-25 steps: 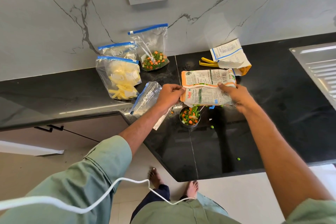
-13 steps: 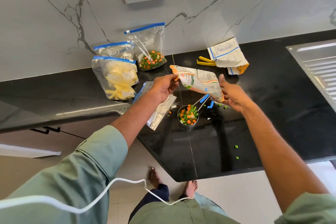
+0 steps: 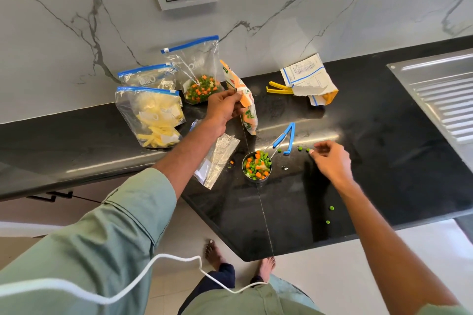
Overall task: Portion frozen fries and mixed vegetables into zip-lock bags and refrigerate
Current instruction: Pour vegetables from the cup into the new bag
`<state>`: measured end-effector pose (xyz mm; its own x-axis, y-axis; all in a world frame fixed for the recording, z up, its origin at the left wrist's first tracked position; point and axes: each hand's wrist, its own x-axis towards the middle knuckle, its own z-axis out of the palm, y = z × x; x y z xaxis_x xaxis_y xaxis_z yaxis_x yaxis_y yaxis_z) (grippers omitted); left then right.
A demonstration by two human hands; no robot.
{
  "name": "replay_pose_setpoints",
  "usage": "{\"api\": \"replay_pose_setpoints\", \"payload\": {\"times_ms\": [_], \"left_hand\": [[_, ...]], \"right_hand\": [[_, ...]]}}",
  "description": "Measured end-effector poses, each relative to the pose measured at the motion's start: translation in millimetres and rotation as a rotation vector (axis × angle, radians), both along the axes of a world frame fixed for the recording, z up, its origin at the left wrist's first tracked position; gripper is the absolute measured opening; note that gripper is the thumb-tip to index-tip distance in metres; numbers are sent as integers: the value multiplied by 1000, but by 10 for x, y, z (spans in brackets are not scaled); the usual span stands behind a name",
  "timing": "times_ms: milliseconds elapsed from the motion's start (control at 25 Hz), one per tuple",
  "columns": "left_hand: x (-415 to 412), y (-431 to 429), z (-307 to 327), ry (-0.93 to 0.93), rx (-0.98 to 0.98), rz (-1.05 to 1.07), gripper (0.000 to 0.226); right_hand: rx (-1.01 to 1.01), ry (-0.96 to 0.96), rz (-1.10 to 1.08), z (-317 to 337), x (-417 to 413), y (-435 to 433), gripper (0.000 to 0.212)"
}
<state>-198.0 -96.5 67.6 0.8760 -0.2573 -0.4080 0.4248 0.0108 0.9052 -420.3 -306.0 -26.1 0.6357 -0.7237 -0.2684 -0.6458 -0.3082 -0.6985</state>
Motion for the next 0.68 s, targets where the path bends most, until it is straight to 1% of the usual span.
{"api": "replay_pose_setpoints", "payload": {"times_ms": [120, 240, 320, 400, 440, 480, 600, 640, 680], "left_hand": [[-10, 34, -104, -89, 73, 9, 20], [-61, 260, -235, -226, 216, 74, 32], [-178, 538, -419, -294, 368, 91, 39], [-296, 844, -713, -318, 565, 65, 32], [-337, 978, -855, -314, 640, -1, 31], [-351, 1089, -1000, -334, 718, -96, 33], [-387, 1247, -1199, -520, 1082, -472, 49], [-418, 1267, -1204, -571, 1171, -528, 50], [-463, 1282, -1157, -633, 1239, -522, 50]], "right_hand": [[-73, -52, 98, 122, 161, 339, 23], [-116, -120, 210, 208, 382, 614, 27], [-274, -143, 288, 218, 489, 698, 31], [-408, -175, 353, 228, 580, 691, 33], [-453, -186, 423, 244, 639, 675, 33], [-498, -180, 537, 256, 706, 655, 34], [-676, -14, 940, 310, 897, 604, 30], [-717, 51, 1016, 330, 939, 586, 31], [-742, 114, 1060, 349, 969, 558, 35]]}}
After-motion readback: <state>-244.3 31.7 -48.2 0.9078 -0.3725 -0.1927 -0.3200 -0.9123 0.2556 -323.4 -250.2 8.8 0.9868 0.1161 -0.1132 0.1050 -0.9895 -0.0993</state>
